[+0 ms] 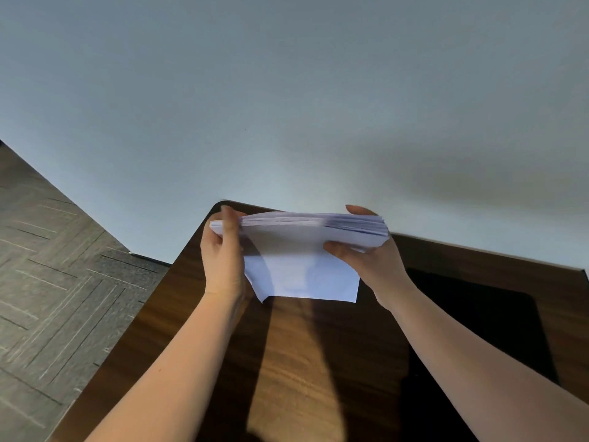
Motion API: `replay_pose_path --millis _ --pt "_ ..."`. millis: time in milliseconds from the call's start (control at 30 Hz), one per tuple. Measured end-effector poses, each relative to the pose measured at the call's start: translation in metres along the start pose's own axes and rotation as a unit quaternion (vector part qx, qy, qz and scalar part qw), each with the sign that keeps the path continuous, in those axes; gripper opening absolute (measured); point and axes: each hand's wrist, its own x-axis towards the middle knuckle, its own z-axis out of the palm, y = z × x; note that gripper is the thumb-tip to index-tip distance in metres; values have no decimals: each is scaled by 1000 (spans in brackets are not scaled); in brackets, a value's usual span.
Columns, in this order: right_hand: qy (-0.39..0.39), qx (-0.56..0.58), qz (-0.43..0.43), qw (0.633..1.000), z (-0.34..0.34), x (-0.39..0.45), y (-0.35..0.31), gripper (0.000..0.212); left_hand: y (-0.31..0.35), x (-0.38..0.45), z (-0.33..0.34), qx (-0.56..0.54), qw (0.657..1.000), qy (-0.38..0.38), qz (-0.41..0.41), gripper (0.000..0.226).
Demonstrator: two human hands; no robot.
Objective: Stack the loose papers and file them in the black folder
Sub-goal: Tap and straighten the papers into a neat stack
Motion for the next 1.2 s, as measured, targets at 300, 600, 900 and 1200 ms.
replay_pose_path --millis 300,600,900,1200 --pt "12 -47 5 999 6 4 -20 24 -4 4 -7 69 993 -69 -69 23" --pt "-14 -31 2 999 -6 2 -22 26 -18 6 -26 13 983 -130 -129 37" --pt "-61 -94 83 990 -14 -4 14 26 -60 -5 -38 129 950 -202 -198 63" --pt "-99 -125 149 976 -26 8 11 19 -58 -3 -25 153 941 -174 -246 32"
